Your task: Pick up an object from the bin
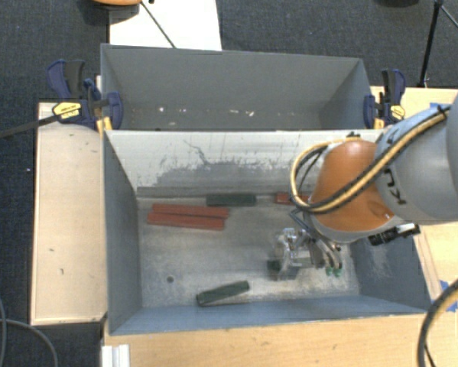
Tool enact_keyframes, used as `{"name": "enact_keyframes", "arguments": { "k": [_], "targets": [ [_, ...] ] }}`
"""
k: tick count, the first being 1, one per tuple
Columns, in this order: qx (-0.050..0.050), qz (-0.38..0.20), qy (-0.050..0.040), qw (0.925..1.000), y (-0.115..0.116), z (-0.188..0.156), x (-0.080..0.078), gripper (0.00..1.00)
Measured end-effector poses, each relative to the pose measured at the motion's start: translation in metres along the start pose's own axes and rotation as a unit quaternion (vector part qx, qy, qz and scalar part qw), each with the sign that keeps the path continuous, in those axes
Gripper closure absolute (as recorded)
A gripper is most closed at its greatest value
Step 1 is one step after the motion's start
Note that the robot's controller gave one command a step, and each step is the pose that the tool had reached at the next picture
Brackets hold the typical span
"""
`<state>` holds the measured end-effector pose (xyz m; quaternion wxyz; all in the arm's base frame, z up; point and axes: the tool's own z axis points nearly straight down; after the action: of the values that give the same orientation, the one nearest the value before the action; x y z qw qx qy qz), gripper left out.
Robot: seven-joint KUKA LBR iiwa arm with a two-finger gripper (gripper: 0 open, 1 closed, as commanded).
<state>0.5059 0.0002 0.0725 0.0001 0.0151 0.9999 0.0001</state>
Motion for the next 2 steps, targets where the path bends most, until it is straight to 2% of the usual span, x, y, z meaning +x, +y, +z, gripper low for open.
{"name": "enact_keyframes", "arguments": {
  "k": [2],
  "targets": [
    [0.000, -0.001, -0.0013, 1.0000, 0.0001, -0.0142, -0.0007, 1.00]
  ]
}}
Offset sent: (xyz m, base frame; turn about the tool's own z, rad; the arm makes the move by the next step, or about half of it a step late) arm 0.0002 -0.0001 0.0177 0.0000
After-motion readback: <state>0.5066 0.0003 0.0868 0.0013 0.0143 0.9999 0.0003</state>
